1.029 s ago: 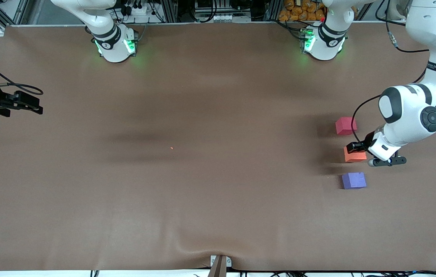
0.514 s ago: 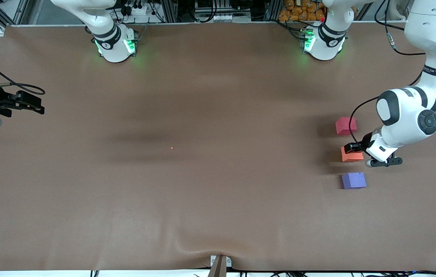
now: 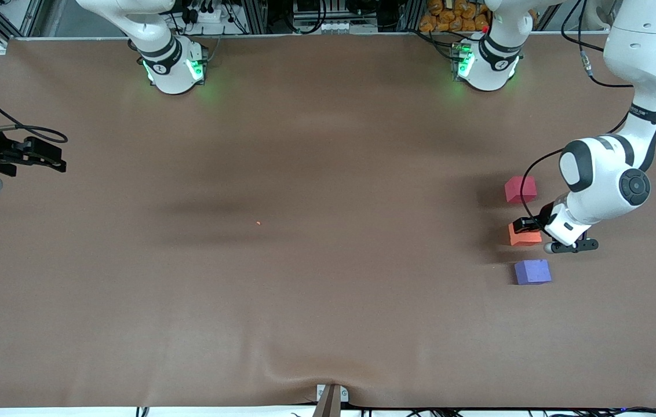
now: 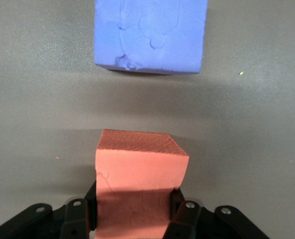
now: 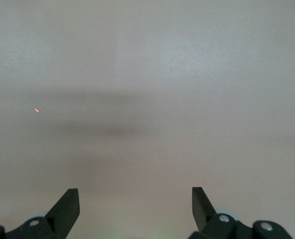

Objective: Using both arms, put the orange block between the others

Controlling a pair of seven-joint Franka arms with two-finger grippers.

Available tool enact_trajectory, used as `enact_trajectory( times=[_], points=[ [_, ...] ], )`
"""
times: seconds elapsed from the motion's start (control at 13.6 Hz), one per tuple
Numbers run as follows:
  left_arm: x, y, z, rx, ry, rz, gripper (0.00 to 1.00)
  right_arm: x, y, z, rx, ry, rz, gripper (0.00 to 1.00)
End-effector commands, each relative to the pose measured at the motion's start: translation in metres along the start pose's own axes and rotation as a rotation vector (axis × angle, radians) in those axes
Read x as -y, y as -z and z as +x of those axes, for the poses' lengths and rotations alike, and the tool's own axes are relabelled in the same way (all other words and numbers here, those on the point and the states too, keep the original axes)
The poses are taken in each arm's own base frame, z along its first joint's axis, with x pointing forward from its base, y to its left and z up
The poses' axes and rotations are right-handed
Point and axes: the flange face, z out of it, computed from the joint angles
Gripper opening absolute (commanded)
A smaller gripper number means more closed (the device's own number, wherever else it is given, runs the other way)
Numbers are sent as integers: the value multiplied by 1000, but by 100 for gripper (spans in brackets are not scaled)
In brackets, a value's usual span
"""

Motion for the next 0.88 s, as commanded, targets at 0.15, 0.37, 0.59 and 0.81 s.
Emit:
enact_trajectory(
  times=[0.15, 0.37, 0.59, 0.81],
  points=[
    [1, -13, 1, -6, 2, -17, 23, 0, 3, 0, -2, 2, -11, 100],
    [0, -10, 2, -12, 9, -22, 100, -3, 4, -1, -2, -3, -11, 100],
    [-3, 8, 6, -42, 9, -22, 100, 0, 4, 2, -14, 2, -11, 100],
    [-9, 62, 11, -104, 2, -18, 100, -2, 4, 1, -15, -1, -9, 100]
  ],
)
